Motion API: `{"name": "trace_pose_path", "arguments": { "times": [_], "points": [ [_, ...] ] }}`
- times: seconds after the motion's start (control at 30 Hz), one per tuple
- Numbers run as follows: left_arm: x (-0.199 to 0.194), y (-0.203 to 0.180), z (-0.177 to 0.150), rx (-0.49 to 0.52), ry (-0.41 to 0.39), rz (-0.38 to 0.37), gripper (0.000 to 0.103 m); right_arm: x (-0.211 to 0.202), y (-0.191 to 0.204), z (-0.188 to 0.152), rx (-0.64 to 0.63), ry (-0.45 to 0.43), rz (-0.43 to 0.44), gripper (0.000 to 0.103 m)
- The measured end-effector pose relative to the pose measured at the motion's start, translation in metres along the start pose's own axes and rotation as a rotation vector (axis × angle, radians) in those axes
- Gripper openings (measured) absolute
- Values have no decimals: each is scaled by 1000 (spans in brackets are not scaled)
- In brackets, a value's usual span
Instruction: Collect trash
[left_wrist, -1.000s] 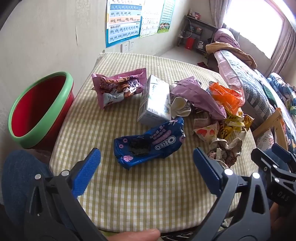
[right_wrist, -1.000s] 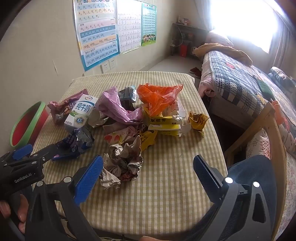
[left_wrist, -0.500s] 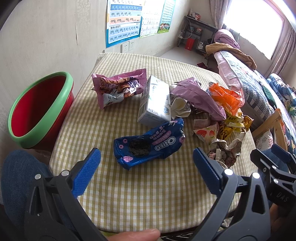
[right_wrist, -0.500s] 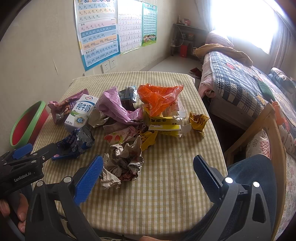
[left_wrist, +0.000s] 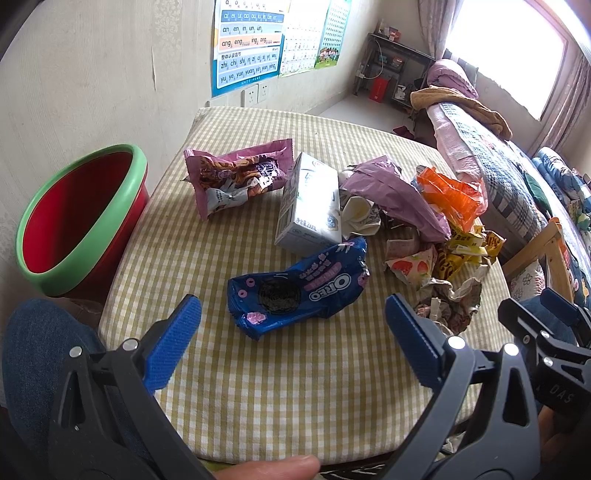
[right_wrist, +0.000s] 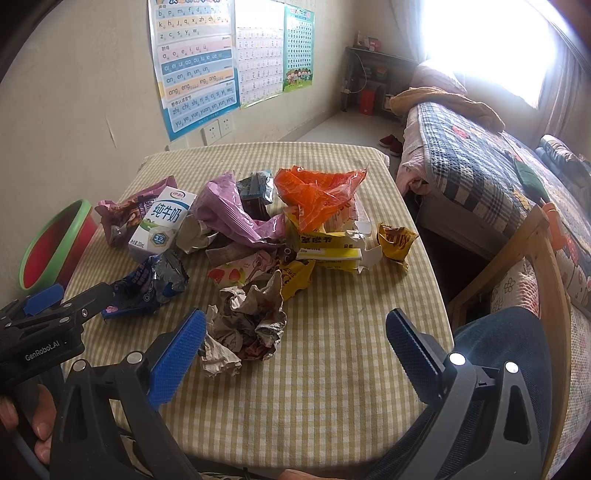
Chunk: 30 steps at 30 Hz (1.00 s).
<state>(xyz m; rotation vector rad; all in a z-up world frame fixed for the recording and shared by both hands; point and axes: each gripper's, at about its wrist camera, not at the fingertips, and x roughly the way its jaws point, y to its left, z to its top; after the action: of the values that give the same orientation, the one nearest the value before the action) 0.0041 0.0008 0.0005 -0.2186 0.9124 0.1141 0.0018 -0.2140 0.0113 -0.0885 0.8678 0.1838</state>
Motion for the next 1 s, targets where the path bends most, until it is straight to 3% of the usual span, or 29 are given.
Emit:
{"name": "trace_pose_path", "arguments": {
  "times": [1.0],
  "points": [
    [0,0,0,5,7,5,98,5,-3,-1,12,26,12,95]
  ]
}}
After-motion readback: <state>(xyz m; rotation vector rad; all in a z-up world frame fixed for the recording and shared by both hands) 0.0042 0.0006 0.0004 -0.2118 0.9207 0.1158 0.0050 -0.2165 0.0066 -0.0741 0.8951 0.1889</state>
